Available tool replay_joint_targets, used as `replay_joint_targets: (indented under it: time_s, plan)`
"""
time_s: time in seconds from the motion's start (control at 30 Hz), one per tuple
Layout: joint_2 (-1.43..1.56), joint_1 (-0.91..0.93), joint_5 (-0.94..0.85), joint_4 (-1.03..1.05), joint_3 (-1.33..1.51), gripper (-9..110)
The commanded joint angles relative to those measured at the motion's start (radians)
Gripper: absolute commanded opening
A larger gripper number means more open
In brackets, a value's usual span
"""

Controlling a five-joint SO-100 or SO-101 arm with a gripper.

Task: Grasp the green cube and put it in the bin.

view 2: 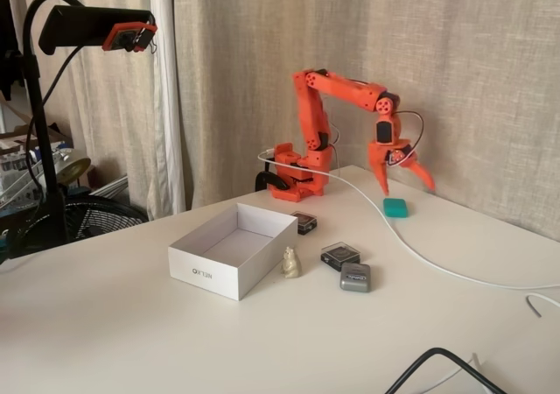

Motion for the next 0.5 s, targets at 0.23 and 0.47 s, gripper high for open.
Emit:
replay_joint_targets:
  time_s: [0.23, 0.47]
  plan:
    - [-0.021, 0.002, -0.032, 0.195, -0.032, 45]
    - [-0.041, -0.026, -0.032, 0.144, -0.015, 45]
